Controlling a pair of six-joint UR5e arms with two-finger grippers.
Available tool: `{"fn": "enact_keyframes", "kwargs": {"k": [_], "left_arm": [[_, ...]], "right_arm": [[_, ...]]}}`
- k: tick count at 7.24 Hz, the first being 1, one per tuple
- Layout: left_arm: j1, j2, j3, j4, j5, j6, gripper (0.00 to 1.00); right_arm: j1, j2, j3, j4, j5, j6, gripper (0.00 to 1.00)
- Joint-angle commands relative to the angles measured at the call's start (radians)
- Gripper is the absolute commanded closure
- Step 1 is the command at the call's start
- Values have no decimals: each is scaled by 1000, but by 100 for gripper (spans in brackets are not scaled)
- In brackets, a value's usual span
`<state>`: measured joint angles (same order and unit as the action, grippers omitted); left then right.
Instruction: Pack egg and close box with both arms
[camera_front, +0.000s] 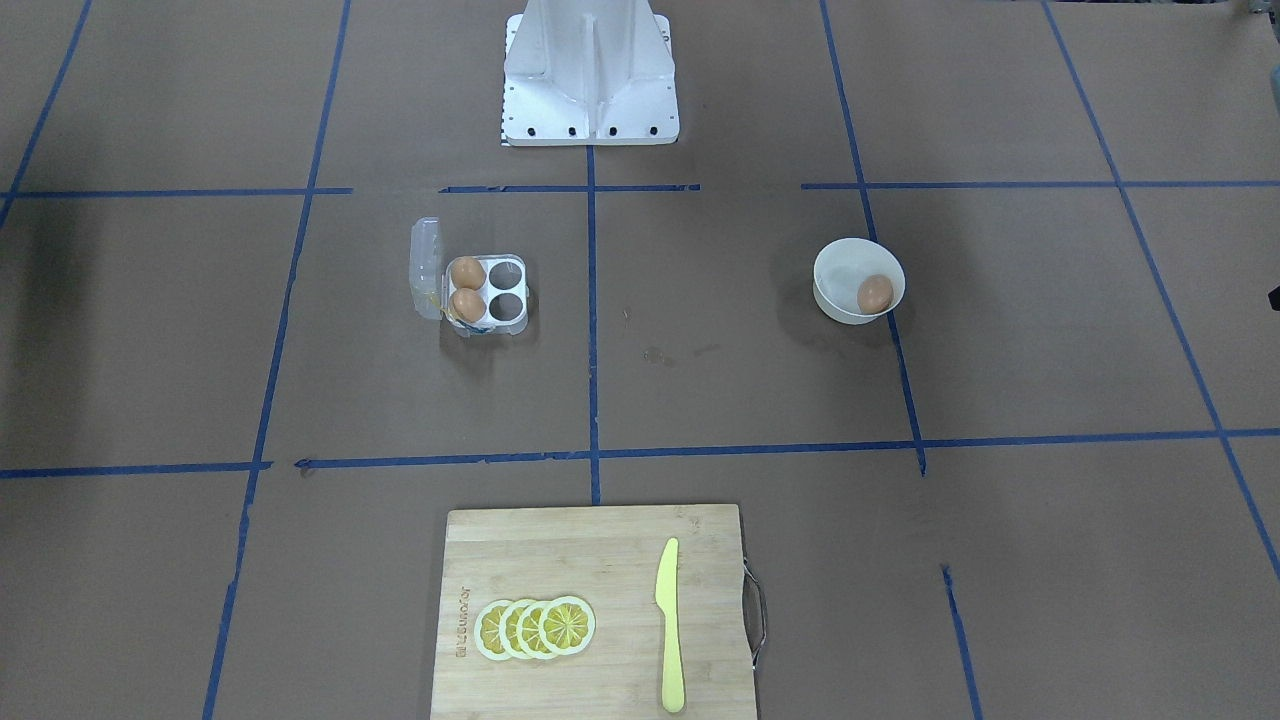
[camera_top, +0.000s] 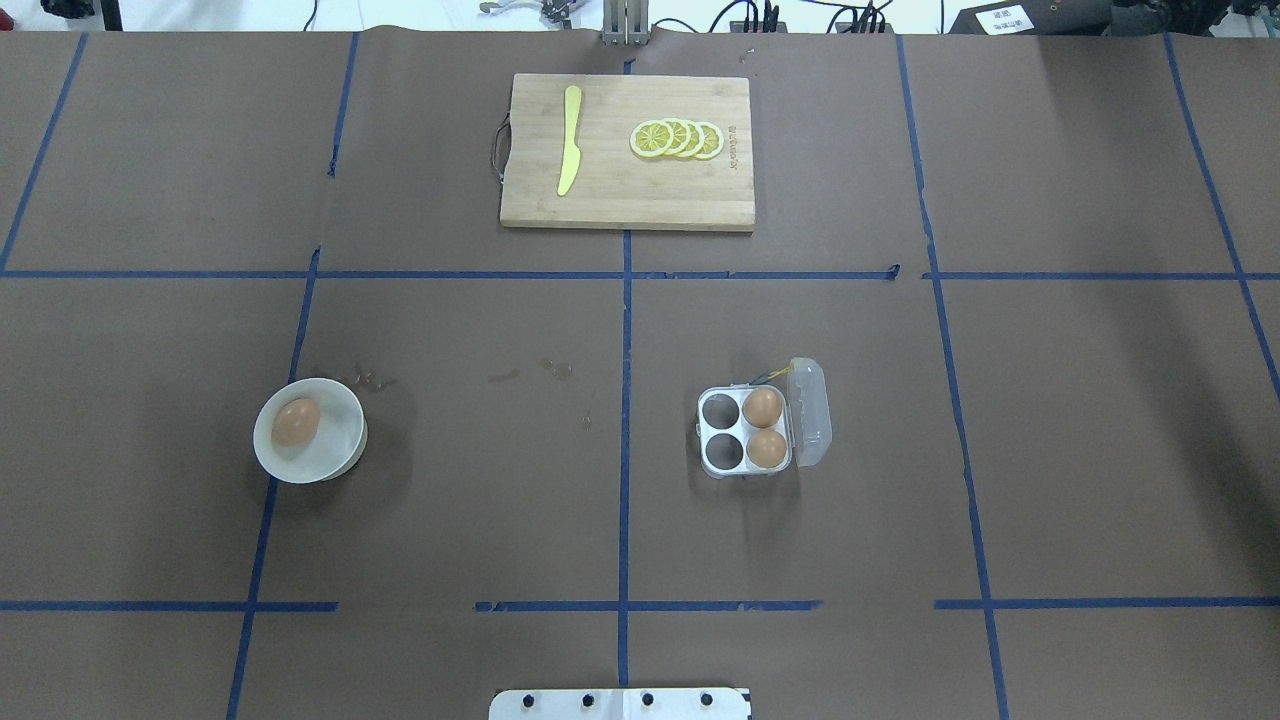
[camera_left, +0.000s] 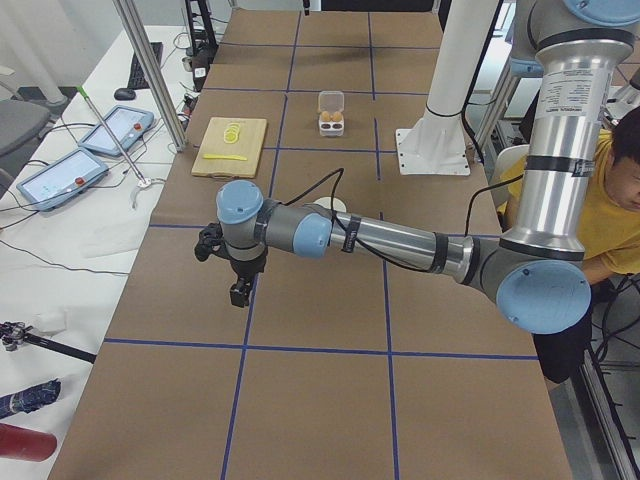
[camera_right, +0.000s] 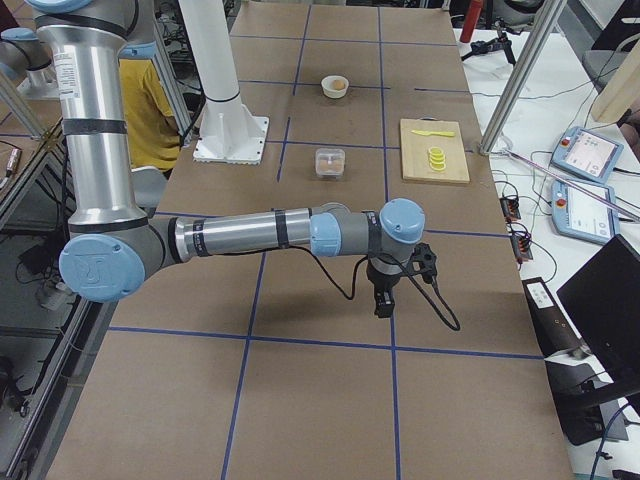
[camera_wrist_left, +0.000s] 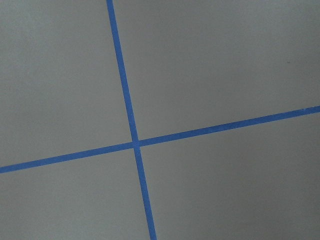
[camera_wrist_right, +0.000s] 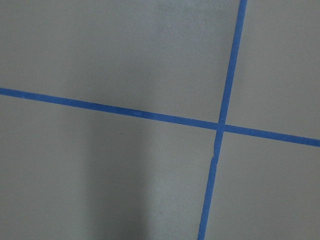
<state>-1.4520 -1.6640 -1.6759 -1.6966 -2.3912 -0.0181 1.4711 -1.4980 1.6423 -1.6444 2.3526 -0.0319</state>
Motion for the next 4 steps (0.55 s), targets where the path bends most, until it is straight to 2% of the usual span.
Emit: {"fn": "enact_keyframes", "kwargs": {"k": [1, 2, 3, 4], "left_arm": [[72, -3, -40, -57, -39, -107, 0], [123, -3, -60, -108, -37, -167, 0], [180, -13, -64, -183, 30, -237, 0], [259, -13, -94, -242, 147, -316, 0]], "right_arm": [[0, 4, 7, 0, 1, 1, 0], [-11, 8, 8, 2, 1, 1, 0], [-23, 8, 7, 2, 1, 0, 0], [-28, 12, 7, 2, 1, 0, 0]]}}
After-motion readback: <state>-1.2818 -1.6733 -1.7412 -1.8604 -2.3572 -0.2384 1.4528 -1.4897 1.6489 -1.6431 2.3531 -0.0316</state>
